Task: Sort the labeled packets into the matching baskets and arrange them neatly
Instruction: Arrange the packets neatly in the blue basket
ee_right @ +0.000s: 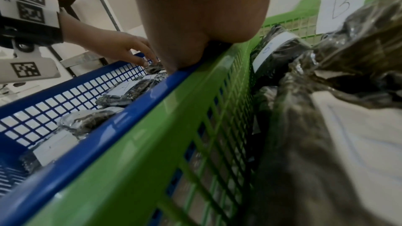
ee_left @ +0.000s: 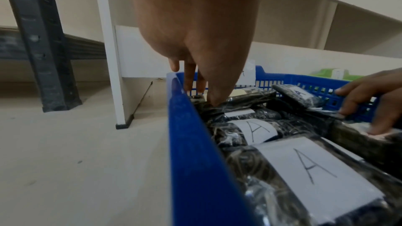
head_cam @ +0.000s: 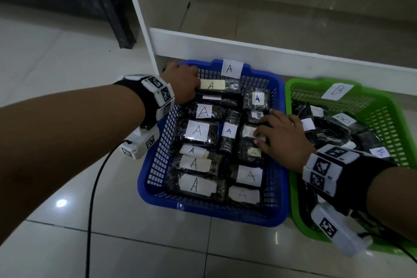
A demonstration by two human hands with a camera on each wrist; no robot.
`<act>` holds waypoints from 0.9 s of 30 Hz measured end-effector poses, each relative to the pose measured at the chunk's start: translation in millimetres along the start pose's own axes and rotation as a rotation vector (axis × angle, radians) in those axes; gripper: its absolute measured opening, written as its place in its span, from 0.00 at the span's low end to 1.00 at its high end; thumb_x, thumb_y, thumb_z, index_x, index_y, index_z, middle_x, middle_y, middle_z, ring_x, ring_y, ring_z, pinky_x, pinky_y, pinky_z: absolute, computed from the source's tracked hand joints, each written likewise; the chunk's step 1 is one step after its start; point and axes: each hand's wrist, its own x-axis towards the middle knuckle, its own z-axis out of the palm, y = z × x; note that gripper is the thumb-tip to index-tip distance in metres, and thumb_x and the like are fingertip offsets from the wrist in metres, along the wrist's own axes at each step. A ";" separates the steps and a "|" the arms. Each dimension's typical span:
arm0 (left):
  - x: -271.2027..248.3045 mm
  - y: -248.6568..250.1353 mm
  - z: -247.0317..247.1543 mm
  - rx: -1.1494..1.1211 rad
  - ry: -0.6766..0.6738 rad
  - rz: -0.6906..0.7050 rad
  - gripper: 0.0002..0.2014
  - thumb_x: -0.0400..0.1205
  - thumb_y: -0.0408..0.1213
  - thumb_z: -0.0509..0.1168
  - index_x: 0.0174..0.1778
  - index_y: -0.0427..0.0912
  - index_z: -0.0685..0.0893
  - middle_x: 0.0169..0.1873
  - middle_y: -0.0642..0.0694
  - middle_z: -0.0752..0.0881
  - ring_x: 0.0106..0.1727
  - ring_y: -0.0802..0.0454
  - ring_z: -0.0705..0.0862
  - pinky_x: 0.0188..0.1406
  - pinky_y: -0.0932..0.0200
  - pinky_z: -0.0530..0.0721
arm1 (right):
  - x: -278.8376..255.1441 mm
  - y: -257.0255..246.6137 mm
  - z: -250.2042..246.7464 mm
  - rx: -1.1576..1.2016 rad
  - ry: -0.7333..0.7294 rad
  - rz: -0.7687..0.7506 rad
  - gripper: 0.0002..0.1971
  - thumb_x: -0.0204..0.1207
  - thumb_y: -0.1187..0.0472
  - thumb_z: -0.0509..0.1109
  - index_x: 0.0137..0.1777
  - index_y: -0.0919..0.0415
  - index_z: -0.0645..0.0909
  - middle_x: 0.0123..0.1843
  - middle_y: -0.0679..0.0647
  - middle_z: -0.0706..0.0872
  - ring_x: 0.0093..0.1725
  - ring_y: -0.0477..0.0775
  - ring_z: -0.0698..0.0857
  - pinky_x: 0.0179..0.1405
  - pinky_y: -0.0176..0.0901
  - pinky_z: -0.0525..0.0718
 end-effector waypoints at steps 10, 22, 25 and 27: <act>-51.6 13.9 10.2 -0.119 -0.079 0.124 0.46 0.74 0.73 0.46 0.83 0.46 0.52 0.82 0.41 0.54 0.82 0.44 0.55 0.80 0.43 0.47 | 4.8 -5.8 -10.6 -0.087 -0.087 0.004 0.14 0.78 0.47 0.65 0.57 0.52 0.84 0.65 0.51 0.79 0.75 0.55 0.68 0.69 0.52 0.52; -66.5 43.9 2.0 -0.246 -0.050 0.405 0.22 0.76 0.40 0.70 0.66 0.46 0.77 0.61 0.47 0.77 0.58 0.47 0.79 0.47 0.54 0.78 | 14.1 -10.4 -37.0 -0.194 -0.394 0.057 0.22 0.76 0.41 0.64 0.67 0.47 0.77 0.77 0.47 0.68 0.78 0.51 0.63 0.76 0.56 0.54; -60.2 47.8 3.8 -0.247 -0.083 0.362 0.31 0.72 0.41 0.74 0.70 0.46 0.70 0.63 0.46 0.74 0.57 0.45 0.80 0.44 0.53 0.78 | 15.7 -19.2 -32.2 -0.200 -0.359 0.121 0.21 0.74 0.41 0.64 0.64 0.49 0.77 0.70 0.50 0.70 0.72 0.55 0.70 0.73 0.57 0.55; -55.2 48.5 2.8 -0.238 -0.126 0.359 0.30 0.73 0.41 0.73 0.70 0.47 0.70 0.63 0.46 0.76 0.60 0.46 0.79 0.49 0.54 0.77 | 17.0 -25.5 -27.5 -0.177 -0.341 0.166 0.20 0.75 0.41 0.62 0.62 0.51 0.76 0.66 0.52 0.70 0.67 0.57 0.73 0.75 0.61 0.52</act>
